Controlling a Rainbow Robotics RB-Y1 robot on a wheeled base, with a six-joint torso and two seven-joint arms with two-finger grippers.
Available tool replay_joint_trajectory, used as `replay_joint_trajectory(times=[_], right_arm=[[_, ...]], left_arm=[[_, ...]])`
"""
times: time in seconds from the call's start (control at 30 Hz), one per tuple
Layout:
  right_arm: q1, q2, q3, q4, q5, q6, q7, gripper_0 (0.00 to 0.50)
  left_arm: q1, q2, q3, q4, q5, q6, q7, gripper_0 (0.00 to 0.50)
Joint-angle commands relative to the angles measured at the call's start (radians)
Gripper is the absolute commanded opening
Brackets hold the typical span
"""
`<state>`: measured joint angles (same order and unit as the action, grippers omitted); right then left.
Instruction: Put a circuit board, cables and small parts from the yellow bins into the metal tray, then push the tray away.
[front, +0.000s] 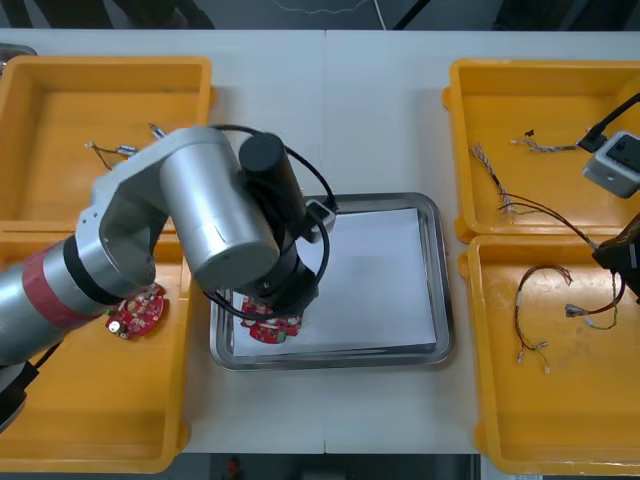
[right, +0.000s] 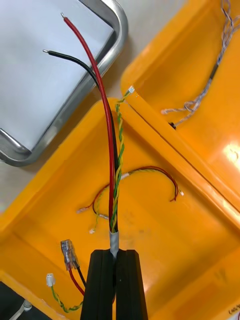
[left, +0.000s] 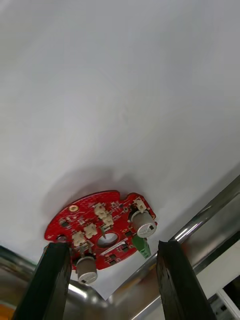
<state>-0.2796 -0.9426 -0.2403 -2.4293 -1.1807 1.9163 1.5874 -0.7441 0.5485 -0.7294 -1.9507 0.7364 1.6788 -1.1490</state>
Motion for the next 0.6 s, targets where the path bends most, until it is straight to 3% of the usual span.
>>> replay_joint_trajectory(times=[0.03, 0.27, 0.47, 0.6], right_arm=[[-0.113, -0.044, 0.092, -0.022, -0.017, 0.004, -0.014, 0.0], [-0.29, -0.028, 0.308, -0.017, 0.007, 0.004, -0.024, 0.0], [-0.428, 0.077, 0.489, 0.009, 0.073, 0.004, -0.018, 0.0], [-0.486, 0.162, 0.61, 0.029, 0.156, 0.004, -0.003, 0.0]], left_arm=[[-0.037, -0.024, 0.125, -0.062, 0.028, 0.071, 0.095, 0.5], [-0.035, -0.024, 0.289, -0.082, 0.037, 0.213, 0.072, 0.5], [-0.037, -0.016, 0.413, -0.082, 0.04, 0.241, 0.052, 0.5], [-0.035, -0.004, 0.476, -0.079, 0.038, 0.241, 0.052, 0.5]])
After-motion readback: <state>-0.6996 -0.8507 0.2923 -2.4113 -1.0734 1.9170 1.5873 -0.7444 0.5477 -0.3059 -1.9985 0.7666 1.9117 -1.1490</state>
